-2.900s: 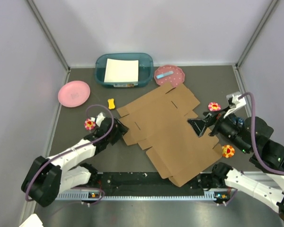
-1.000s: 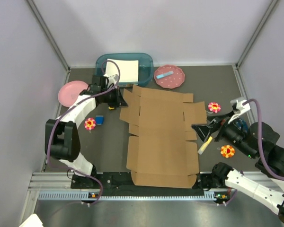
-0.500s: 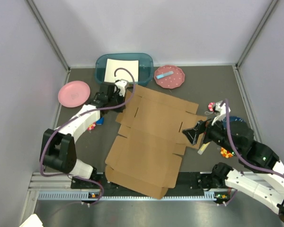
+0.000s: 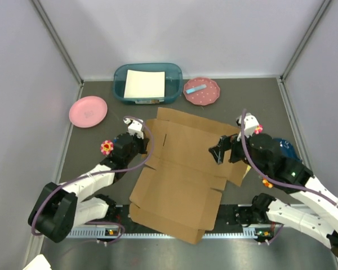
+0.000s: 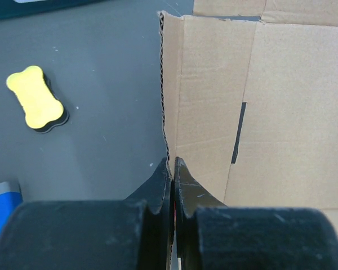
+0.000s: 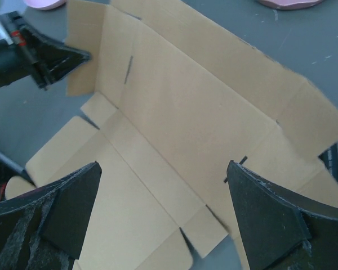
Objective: Fold the paper box
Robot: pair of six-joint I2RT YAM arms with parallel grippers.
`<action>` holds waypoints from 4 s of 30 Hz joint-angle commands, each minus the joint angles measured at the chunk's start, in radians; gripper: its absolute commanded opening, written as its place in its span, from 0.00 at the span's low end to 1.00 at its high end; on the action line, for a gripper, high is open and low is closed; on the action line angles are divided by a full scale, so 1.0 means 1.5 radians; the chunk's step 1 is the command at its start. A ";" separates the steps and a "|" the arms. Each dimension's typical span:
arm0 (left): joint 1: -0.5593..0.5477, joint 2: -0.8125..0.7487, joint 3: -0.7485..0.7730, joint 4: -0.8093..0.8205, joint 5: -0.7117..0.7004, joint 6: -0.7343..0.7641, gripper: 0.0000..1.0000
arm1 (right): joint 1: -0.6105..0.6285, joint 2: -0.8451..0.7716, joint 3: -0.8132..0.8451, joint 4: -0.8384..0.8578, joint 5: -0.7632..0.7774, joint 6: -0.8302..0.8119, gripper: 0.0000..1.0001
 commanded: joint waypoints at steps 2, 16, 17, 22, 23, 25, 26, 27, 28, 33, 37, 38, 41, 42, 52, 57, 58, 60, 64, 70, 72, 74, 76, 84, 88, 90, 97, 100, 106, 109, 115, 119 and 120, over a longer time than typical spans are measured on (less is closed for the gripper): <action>-0.030 -0.017 -0.060 0.214 -0.109 -0.063 0.00 | -0.004 0.050 0.048 0.095 0.077 -0.088 0.93; -0.067 0.008 -0.035 0.192 -0.145 0.013 0.00 | -0.007 0.388 0.304 0.161 0.076 -0.377 0.97; -0.070 0.009 -0.032 0.188 -0.146 0.018 0.00 | -0.009 0.421 0.315 0.165 0.061 -0.385 0.97; -0.089 0.006 -0.025 0.174 -0.150 0.032 0.00 | -0.029 0.512 0.368 0.172 0.003 -0.434 0.95; -0.092 -0.001 -0.028 0.176 -0.152 0.035 0.00 | -0.034 0.521 0.368 0.188 0.001 -0.437 0.95; -0.104 -0.005 -0.034 0.180 -0.157 0.042 0.00 | -0.048 0.529 0.342 0.226 -0.014 -0.440 0.91; -0.106 -0.005 -0.034 0.176 -0.161 0.046 0.00 | -0.056 0.526 0.326 0.255 -0.016 -0.439 0.91; -0.111 -0.004 -0.034 0.174 -0.164 0.048 0.00 | -0.062 0.518 0.312 0.307 -0.043 -0.438 0.91; -0.112 -0.003 -0.035 0.173 -0.166 0.049 0.00 | -0.068 0.516 0.292 0.324 -0.054 -0.429 0.90; -0.124 -0.010 -0.042 0.176 -0.176 0.055 0.00 | -0.129 0.538 0.293 0.332 -0.161 -0.411 0.89; -0.128 -0.010 -0.050 0.183 -0.179 0.053 0.00 | -0.161 0.570 0.299 0.327 -0.231 -0.391 0.88; -0.128 -0.010 -0.052 0.185 -0.181 0.053 0.00 | -0.164 0.576 0.298 0.327 -0.237 -0.391 0.88; -0.131 -0.009 -0.054 0.188 -0.183 0.051 0.00 | -0.167 0.604 0.308 0.322 -0.264 -0.390 0.88; -0.133 -0.009 -0.054 0.188 -0.183 0.051 0.00 | -0.167 0.611 0.317 0.321 -0.280 -0.389 0.88; -0.135 -0.017 -0.059 0.194 -0.188 0.048 0.00 | -0.167 0.681 0.344 0.293 -0.291 -0.397 0.79; -0.136 -0.016 -0.059 0.193 -0.188 0.047 0.00 | -0.166 0.696 0.343 0.298 -0.290 -0.395 0.60; -0.137 -0.019 -0.058 0.192 -0.190 0.049 0.00 | -0.166 0.695 0.343 0.302 -0.293 -0.390 0.57; -0.137 -0.017 -0.059 0.192 -0.193 0.048 0.00 | -0.167 0.696 0.343 0.308 -0.302 -0.385 0.50; -0.137 -0.009 -0.057 0.194 -0.191 0.042 0.00 | -0.166 0.696 0.344 0.304 -0.308 -0.383 0.35; -0.137 -0.009 -0.029 0.151 -0.195 0.026 0.00 | -0.140 0.680 0.315 0.308 -0.253 -0.408 0.17; -0.137 -0.012 -0.006 0.123 -0.200 0.016 0.00 | -0.135 0.670 0.300 0.314 -0.225 -0.402 0.11; -0.137 -0.014 0.013 0.065 -0.207 0.008 0.12 | -0.136 0.659 0.288 0.329 -0.195 -0.389 0.04; -0.137 -0.017 0.036 0.026 -0.207 0.000 0.23 | -0.136 0.640 0.268 0.337 -0.186 -0.378 0.00; -0.137 -0.057 0.080 -0.167 -0.275 -0.056 0.64 | -0.136 0.567 0.202 0.327 -0.180 -0.372 0.00; -0.136 -0.078 0.093 -0.192 -0.318 -0.074 0.66 | -0.135 0.519 0.171 0.329 -0.204 -0.371 0.00; -0.136 -0.088 0.100 -0.180 -0.320 -0.073 0.66 | -0.135 0.508 0.158 0.328 -0.214 -0.370 0.00; -0.133 -0.076 0.127 -0.173 -0.298 -0.082 0.68 | -0.136 0.457 0.119 0.306 -0.261 -0.359 0.00; -0.134 -0.067 0.116 -0.157 -0.264 -0.098 0.70 | -0.144 0.452 0.115 0.304 -0.312 -0.346 0.00; -0.132 -0.090 0.078 -0.070 -0.229 -0.091 0.74 | -0.189 0.457 0.126 0.302 -0.445 -0.270 0.00; -0.132 -0.099 0.071 -0.050 -0.228 -0.082 0.73 | -0.220 0.463 0.138 0.304 -0.513 -0.216 0.00; -0.131 -0.097 0.076 -0.037 -0.238 -0.069 0.73 | -0.254 0.472 0.163 0.299 -0.615 -0.166 0.00; -0.130 -0.093 0.077 -0.025 -0.240 -0.063 0.73 | -0.274 0.480 0.171 0.299 -0.657 -0.141 0.00; -0.129 -0.093 0.078 -0.022 -0.241 -0.061 0.73 | -0.275 0.477 0.170 0.297 -0.655 -0.141 0.00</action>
